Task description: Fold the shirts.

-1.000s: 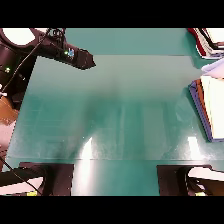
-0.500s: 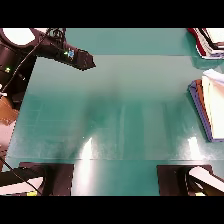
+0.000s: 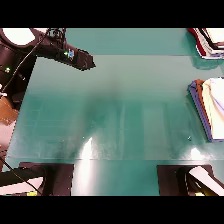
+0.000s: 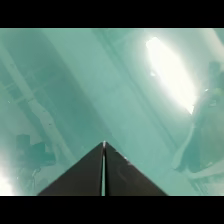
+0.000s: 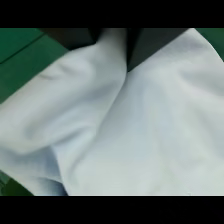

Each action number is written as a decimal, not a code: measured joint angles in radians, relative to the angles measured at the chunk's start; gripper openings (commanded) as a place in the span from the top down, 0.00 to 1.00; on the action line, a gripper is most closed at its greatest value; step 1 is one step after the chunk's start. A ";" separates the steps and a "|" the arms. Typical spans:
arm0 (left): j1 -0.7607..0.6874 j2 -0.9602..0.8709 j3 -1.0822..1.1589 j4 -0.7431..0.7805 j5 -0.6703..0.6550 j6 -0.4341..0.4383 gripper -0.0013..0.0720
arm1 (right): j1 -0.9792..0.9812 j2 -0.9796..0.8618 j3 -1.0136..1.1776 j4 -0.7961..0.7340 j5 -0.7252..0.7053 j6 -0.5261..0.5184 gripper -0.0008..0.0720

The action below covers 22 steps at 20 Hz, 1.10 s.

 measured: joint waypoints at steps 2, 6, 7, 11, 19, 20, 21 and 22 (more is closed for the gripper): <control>0.000 0.000 0.000 0.000 0.000 0.001 0.95 | 0.000 0.002 -0.019 -0.011 -0.015 0.000 0.10; 0.000 0.000 0.000 0.000 0.001 0.002 0.95 | 0.056 0.004 0.038 0.035 -0.037 0.000 0.10; 0.000 0.000 0.000 0.000 0.001 0.002 0.95 | 0.091 0.004 0.066 0.077 -0.040 0.000 0.10; 0.000 0.000 0.000 0.003 0.017 0.002 0.95 | 0.308 0.004 0.166 0.266 -0.064 0.001 0.14; 0.000 0.000 0.000 0.004 0.036 0.002 0.95 | 0.827 0.004 0.229 0.369 -0.209 -0.013 0.96; 0.000 0.000 0.000 0.003 0.039 0.002 0.95 | 0.865 0.004 0.230 0.371 -0.220 -0.019 0.96; 0.000 0.000 0.000 0.003 0.040 0.002 0.95 | 0.894 0.004 0.232 0.375 -0.227 -0.022 0.96; 0.000 0.000 0.000 0.003 0.042 0.002 0.95 | 0.917 0.004 0.232 0.375 -0.235 -0.026 0.96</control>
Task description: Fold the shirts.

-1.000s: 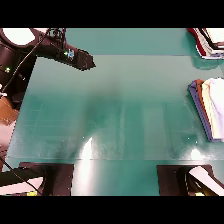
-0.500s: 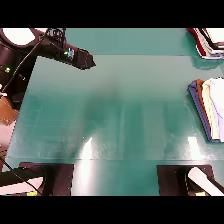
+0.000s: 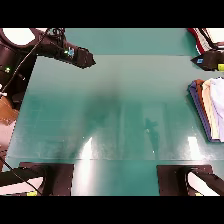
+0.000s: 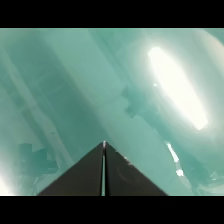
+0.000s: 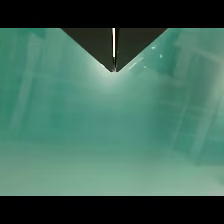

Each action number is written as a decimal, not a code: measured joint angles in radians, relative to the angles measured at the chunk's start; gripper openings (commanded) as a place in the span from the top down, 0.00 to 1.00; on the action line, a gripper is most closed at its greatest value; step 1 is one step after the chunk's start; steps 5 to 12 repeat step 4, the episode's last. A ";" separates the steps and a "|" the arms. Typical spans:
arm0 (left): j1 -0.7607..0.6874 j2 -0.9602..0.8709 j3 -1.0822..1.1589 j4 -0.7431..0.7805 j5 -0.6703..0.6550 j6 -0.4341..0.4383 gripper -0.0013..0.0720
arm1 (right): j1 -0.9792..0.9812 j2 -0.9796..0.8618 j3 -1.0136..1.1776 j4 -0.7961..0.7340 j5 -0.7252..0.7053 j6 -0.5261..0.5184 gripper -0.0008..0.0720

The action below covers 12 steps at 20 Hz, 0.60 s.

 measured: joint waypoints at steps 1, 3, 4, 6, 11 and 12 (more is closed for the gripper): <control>0.000 0.000 0.000 0.000 0.001 0.000 0.95 | 0.017 0.000 0.001 0.001 -0.004 -0.002 0.96; 0.000 0.000 0.000 0.000 0.003 0.000 0.95 | 0.037 0.000 0.001 0.003 -0.007 -0.005 0.96; 0.000 0.000 0.000 -0.001 0.003 0.000 0.95 | 0.042 0.000 0.001 0.004 -0.008 -0.005 0.96; 0.000 0.000 0.000 -0.001 0.003 0.000 0.95 | 0.042 0.000 0.001 0.004 -0.008 -0.005 0.96; 0.000 0.000 0.000 -0.001 0.003 0.000 0.95 | 0.042 0.000 0.001 0.004 -0.008 -0.005 0.96; 0.000 0.000 0.000 -0.001 0.003 0.000 0.95 | 0.042 0.000 0.001 0.004 -0.008 -0.005 0.96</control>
